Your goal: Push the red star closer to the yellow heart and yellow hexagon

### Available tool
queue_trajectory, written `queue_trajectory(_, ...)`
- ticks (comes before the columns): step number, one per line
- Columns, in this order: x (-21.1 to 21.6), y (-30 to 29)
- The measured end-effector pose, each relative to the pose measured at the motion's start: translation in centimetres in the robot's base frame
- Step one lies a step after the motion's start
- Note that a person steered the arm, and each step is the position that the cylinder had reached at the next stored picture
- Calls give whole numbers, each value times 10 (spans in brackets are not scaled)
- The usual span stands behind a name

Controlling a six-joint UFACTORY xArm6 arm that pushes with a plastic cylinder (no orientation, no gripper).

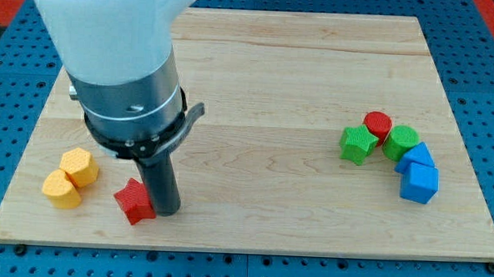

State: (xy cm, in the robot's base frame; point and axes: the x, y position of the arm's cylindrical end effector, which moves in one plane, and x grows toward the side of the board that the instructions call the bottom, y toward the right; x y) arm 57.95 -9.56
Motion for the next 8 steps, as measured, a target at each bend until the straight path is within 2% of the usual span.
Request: queue_trajectory(8,6,-63)
